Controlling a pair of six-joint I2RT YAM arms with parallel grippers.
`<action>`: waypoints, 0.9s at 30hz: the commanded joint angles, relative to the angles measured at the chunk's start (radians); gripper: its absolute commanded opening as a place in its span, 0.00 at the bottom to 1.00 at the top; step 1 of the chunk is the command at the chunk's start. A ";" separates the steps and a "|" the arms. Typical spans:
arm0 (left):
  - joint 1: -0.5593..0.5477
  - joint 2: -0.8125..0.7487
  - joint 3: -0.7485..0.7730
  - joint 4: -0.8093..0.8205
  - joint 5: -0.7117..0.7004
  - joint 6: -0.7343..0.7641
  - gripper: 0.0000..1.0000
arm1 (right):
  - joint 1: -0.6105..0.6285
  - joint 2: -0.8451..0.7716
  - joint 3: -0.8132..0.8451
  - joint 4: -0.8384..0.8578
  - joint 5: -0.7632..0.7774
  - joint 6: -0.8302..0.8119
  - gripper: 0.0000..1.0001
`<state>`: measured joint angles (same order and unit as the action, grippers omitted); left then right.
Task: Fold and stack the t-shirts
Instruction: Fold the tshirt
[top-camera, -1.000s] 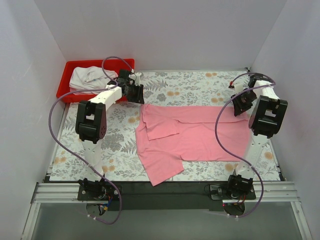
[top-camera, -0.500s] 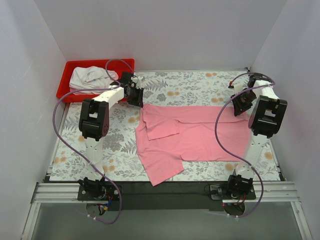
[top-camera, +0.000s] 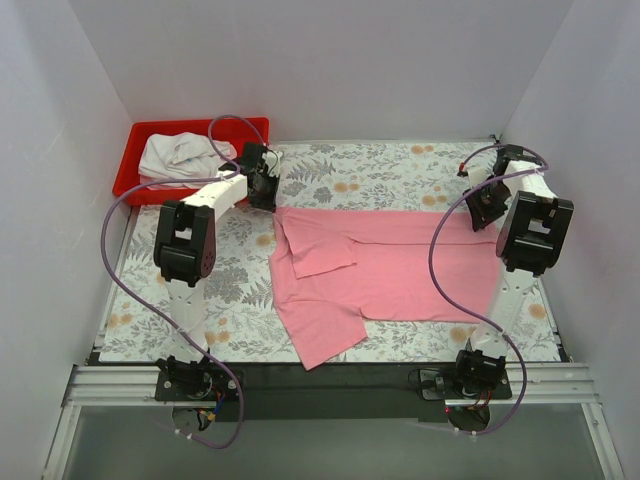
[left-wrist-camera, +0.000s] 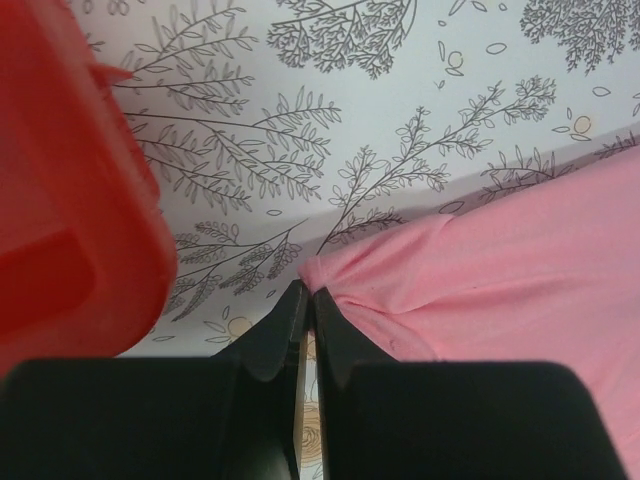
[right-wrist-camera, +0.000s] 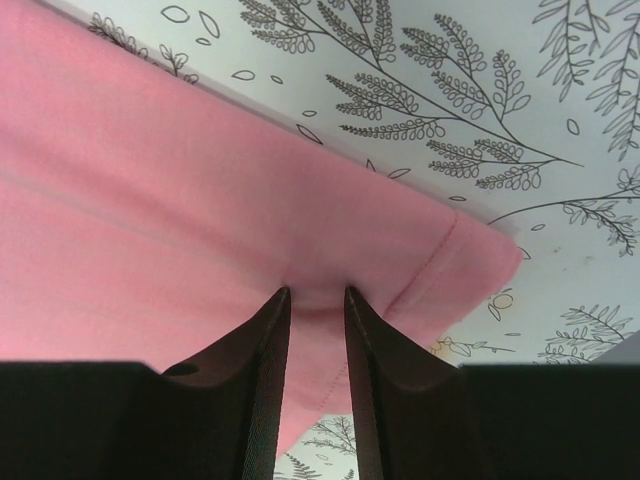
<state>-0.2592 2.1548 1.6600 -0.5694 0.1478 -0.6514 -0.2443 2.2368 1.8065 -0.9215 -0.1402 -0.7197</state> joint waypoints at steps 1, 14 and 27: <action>0.006 -0.102 -0.017 0.019 -0.136 0.004 0.00 | -0.012 -0.008 -0.033 0.078 0.100 0.005 0.36; 0.005 -0.076 0.003 0.068 -0.126 -0.036 0.20 | -0.003 -0.019 -0.018 0.084 0.091 0.002 0.36; -0.025 -0.049 0.067 0.146 0.102 -0.048 0.33 | -0.001 -0.105 0.002 0.082 -0.019 -0.021 0.36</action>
<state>-0.2691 2.1078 1.6497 -0.4610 0.1925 -0.6899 -0.2413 2.2051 1.7893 -0.8597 -0.1238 -0.7250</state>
